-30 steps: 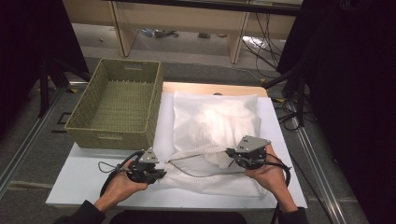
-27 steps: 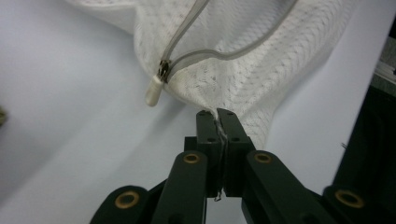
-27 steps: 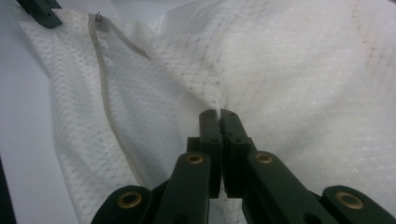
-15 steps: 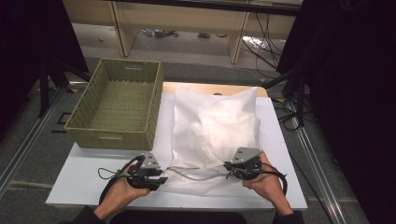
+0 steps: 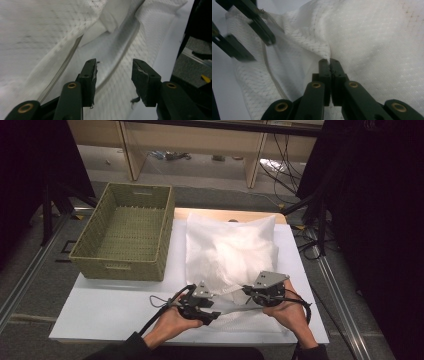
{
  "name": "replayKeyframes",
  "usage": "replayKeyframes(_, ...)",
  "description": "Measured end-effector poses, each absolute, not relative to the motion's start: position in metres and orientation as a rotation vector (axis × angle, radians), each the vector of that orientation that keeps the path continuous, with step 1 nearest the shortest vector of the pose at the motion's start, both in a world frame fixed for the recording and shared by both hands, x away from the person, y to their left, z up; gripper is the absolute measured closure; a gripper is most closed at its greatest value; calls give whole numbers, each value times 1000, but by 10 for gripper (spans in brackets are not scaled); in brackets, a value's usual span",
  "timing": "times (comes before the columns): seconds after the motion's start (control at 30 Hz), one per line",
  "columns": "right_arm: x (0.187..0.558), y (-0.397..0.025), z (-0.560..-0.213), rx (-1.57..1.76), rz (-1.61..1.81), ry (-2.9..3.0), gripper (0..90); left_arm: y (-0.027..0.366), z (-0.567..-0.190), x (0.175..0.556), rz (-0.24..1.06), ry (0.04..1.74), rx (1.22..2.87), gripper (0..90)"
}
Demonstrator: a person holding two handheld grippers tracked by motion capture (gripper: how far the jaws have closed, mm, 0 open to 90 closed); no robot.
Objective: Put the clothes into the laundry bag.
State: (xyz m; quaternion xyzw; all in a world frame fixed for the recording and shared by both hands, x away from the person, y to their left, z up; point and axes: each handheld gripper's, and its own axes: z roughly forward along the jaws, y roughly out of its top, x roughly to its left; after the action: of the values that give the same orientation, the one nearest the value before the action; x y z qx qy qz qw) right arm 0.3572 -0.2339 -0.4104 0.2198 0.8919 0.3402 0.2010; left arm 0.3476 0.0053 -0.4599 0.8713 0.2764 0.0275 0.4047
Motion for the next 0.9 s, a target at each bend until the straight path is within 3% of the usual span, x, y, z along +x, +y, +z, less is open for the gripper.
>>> replayKeyframes(0.23, 357, -235, -409, 607, 954, 2490, 900, -42, -473, 374, 76, 839, 2159, 381)
replayKeyframes(0.37, 356, -235, -410, 612, 950, 2492, 900, -57, -476, 387, 120, 870, 2155, 354)
replayKeyframes(0.43, 356, -235, -410, 614, 949, 2491, 900, -62, -480, 393, 181, 874, 2153, 448)
replayKeyframes(0.5, 356, -235, -411, 620, 937, 2478, 900, -62, -483, 399, 256, 855, 2141, 669)
replayKeyframes(0.57, 355, -235, -410, 644, 927, 2479, 900, -60, -485, 407, 324, 862, 2108, 797)
replayKeyframes(0.67, 357, -234, -410, 627, 937, 2466, 900, -62, -479, 414, 533, 804, 2096, 824)
replayKeyframes(0.77, 360, -231, -406, 630, 945, 2445, 900, -64, -471, 428, 572, 829, 2064, 829)
replayKeyframes(0.8, 362, -231, -406, 631, 944, 2436, 900, -65, -472, 433, 653, 791, 2086, 830)
replayKeyframes(0.9, 365, -232, -410, 655, 929, 2443, 900, -64, -480, 436, 596, 845, 2054, 824)
